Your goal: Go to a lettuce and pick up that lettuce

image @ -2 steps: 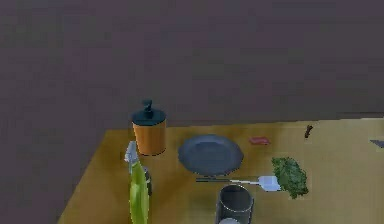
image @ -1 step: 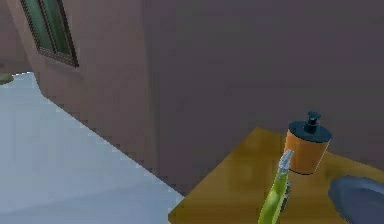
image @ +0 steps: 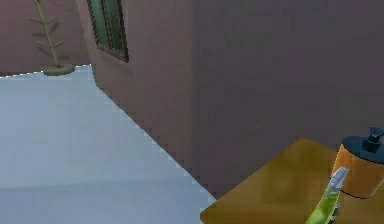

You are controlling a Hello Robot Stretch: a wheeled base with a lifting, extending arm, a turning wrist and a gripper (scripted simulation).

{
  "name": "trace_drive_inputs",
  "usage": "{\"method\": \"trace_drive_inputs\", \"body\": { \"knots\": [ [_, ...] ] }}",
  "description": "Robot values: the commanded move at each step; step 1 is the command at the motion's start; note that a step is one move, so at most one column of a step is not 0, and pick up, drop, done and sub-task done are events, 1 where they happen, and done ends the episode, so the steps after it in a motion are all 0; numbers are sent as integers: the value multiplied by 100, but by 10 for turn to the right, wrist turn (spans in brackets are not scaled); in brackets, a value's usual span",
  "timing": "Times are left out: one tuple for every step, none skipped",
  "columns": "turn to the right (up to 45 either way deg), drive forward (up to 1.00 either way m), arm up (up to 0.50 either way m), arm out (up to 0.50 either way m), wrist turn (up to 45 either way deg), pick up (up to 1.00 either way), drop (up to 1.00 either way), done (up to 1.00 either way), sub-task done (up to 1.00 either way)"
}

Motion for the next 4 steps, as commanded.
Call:
{"method": "trace_drive_inputs", "body": {
  "knots": [
    [0, 0, 50, 0, 0, 0, 0, 0, 0],
    [0, 0, 38, 0, 0, 0, 0, 0, 0],
    [0, 0, 0, 22, 0, 0, 0, 0, 0],
    [0, 0, 0, 0, 450, 0, 0, 0, 0]
  ]
}}
